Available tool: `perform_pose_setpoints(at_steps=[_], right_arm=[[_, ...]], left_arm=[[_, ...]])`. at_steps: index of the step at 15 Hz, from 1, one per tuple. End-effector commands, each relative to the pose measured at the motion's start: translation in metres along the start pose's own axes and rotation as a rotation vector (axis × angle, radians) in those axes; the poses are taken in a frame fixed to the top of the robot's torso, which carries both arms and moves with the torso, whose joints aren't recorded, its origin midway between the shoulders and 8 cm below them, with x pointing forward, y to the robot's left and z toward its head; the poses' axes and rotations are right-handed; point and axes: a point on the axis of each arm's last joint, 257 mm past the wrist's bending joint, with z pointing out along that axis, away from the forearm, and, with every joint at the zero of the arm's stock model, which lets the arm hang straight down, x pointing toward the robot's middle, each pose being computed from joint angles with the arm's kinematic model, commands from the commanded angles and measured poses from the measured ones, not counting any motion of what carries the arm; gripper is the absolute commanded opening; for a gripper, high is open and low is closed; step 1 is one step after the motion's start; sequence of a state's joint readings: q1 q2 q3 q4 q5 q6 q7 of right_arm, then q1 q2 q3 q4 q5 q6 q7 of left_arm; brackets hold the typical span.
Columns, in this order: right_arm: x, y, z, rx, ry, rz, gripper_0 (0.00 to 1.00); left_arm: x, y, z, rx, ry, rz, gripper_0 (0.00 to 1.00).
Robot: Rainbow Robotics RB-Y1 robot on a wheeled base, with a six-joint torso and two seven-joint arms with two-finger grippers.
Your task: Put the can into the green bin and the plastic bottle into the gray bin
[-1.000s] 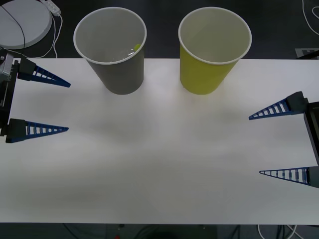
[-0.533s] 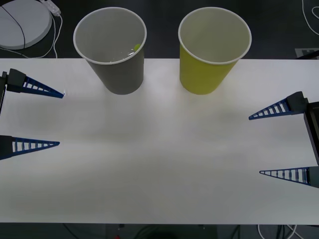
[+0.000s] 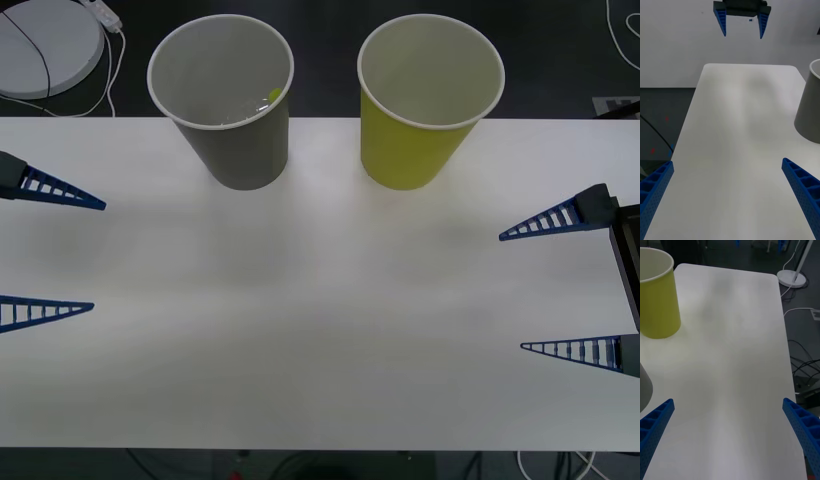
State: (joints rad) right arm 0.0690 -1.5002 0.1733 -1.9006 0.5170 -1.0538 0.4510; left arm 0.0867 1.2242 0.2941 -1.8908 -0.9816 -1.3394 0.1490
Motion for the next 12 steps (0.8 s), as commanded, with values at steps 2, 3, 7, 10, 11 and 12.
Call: perform_pose_setpoints(at_steps=[2, 3, 7, 10, 11, 12], right_arm=[[0.0, 0.0, 0.0, 0.0, 0.0, 0.0, 1.0], [0.0, 0.0, 0.0, 0.0, 0.0, 0.0, 1.0], [0.0, 0.0, 0.0, 0.0, 0.0, 0.0, 1.0], [0.0, 0.0, 0.0, 0.0, 0.0, 0.0, 1.0], [0.0, 0.0, 0.0, 0.0, 0.0, 0.0, 1.0], [0.0, 0.0, 0.0, 0.0, 0.0, 0.0, 1.0]], left_arm=[[0.0023, -0.0036, -0.0115, 0.016, -0.021, -0.02, 1.0], [0.0023, -0.0035, -0.0139, 0.017, -0.022, -0.016, 1.0], [0.0039, -0.0037, -0.0148, 0.018, -0.021, -0.012, 1.0], [0.0038, -0.0033, -0.0148, 0.016, -0.022, -0.007, 1.0], [0.0038, -0.0033, -0.0148, 0.016, -0.022, -0.007, 1.0], [0.0038, -0.0033, -0.0148, 0.016, -0.022, -0.007, 1.0]])
